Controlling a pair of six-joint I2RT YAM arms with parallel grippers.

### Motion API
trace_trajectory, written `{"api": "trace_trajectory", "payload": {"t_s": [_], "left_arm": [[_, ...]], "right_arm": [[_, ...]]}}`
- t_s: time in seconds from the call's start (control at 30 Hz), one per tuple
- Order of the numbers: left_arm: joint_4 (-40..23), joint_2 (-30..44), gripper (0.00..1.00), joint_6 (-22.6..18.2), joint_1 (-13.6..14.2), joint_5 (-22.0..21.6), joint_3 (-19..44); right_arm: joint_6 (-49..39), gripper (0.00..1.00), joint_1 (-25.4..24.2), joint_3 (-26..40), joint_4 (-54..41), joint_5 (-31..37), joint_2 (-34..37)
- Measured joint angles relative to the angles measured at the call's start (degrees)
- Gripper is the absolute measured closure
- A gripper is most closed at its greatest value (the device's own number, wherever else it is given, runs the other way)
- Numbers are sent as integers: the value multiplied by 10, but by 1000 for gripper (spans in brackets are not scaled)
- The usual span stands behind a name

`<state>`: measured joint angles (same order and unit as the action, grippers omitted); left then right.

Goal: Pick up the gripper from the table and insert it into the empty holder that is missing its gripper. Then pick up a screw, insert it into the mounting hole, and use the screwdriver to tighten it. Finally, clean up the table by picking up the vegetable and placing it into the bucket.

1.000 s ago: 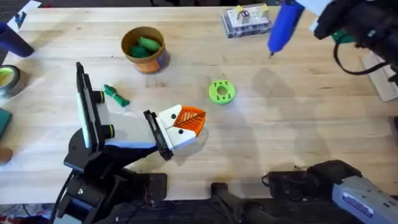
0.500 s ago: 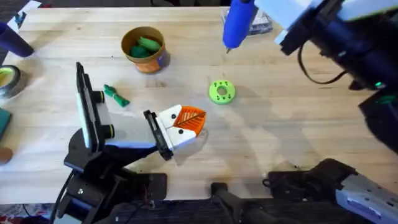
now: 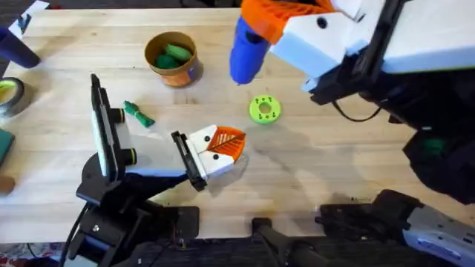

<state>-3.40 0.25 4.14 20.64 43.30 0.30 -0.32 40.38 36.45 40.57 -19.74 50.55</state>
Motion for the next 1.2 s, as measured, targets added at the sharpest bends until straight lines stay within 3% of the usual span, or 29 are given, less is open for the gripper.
{"api": "trace_trajectory", "payload": {"t_s": [0.4,1.2], "left_arm": [[0,0,988,0,0,0,0],[0,0,988,0,0,0,0]], "right_arm": [[37,975,82,0,83,-8,100],[137,975,86,0,63,-9,108]]}}
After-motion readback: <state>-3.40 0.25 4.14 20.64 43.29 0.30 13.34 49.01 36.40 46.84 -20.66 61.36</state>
